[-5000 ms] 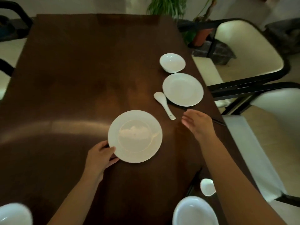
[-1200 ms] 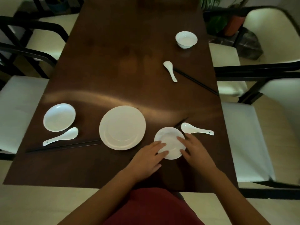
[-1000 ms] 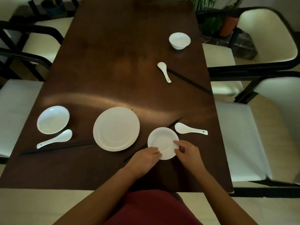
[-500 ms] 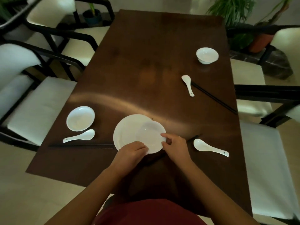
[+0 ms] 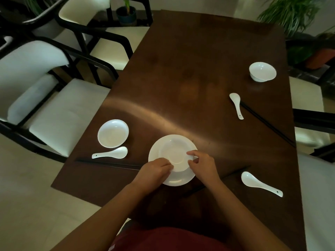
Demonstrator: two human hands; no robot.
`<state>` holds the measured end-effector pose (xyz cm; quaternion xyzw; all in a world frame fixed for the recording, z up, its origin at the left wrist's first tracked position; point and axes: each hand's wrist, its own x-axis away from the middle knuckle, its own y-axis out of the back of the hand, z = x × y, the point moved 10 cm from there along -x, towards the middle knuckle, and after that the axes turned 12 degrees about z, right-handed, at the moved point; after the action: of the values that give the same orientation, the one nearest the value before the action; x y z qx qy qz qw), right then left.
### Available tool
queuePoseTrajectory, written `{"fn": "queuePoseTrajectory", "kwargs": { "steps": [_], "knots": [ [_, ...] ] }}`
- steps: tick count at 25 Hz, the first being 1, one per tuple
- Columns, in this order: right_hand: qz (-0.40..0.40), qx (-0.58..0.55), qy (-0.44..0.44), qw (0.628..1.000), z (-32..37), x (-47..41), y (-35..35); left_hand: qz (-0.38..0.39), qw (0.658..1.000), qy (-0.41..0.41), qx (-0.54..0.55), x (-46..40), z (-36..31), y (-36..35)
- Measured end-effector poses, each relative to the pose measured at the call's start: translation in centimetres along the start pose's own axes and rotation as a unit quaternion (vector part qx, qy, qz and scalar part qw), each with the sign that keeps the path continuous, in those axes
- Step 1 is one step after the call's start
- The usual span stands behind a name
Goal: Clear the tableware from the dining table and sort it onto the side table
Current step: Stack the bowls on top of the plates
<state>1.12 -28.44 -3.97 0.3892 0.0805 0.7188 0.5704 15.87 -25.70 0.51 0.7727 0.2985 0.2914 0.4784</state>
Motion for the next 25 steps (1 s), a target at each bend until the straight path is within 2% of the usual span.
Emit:
{"fn": "queuePoseTrajectory", "kwargs": {
  "steps": [3, 11, 14, 16, 17, 18, 20, 22, 24, 25],
  "knots": [
    [0.007, 0.012, -0.014, 1.0, -0.6, 0.2, 0.0, 0.016, 0.999, -0.005, 0.031, 0.2, 0.0, -1.0],
    [0.005, 0.038, -0.015, 0.999, 0.3, 1.4, 0.2, -0.003, 0.997, -0.045, 0.057, 0.8, 0.2, -0.4],
    [-0.094, 0.098, 0.024, 0.99, 2.8, 2.9, 2.6, -0.096, 0.993, -0.045, 0.05, 1.8, 1.8, 2.6],
    [-0.151, 0.132, 0.098, 0.975, 6.8, 3.1, 3.2, -0.178, 0.981, 0.032, 0.07, 3.1, 5.8, 5.7],
    [-0.15, 0.136, 0.129, 0.971, 8.9, 2.3, 2.6, -0.212, 0.968, 0.098, 0.087, 4.2, 8.8, 7.1],
    [-0.127, 0.123, 0.145, 0.973, 10.8, 1.0, 1.7, -0.237, 0.949, 0.173, 0.116, 5.6, 12.0, 8.2],
    [-0.035, 0.054, 0.122, 0.99, 13.5, -3.1, -1.5, -0.259, 0.888, 0.316, 0.211, 8.5, 18.9, 8.8],
    [0.065, -0.053, 0.053, 0.995, 14.6, -7.3, -5.4, -0.222, 0.798, 0.432, 0.356, 10.6, 24.6, 7.3],
    [0.121, -0.128, -0.008, 0.984, 15.0, -10.1, -9.1, -0.183, 0.693, 0.464, 0.52, 11.1, 27.4, 4.9],
    [0.136, -0.14, -0.029, 0.98, 15.1, -11.1, -10.7, -0.176, 0.667, 0.466, 0.554, 11.1, 28.1, 4.5]
  ]
}}
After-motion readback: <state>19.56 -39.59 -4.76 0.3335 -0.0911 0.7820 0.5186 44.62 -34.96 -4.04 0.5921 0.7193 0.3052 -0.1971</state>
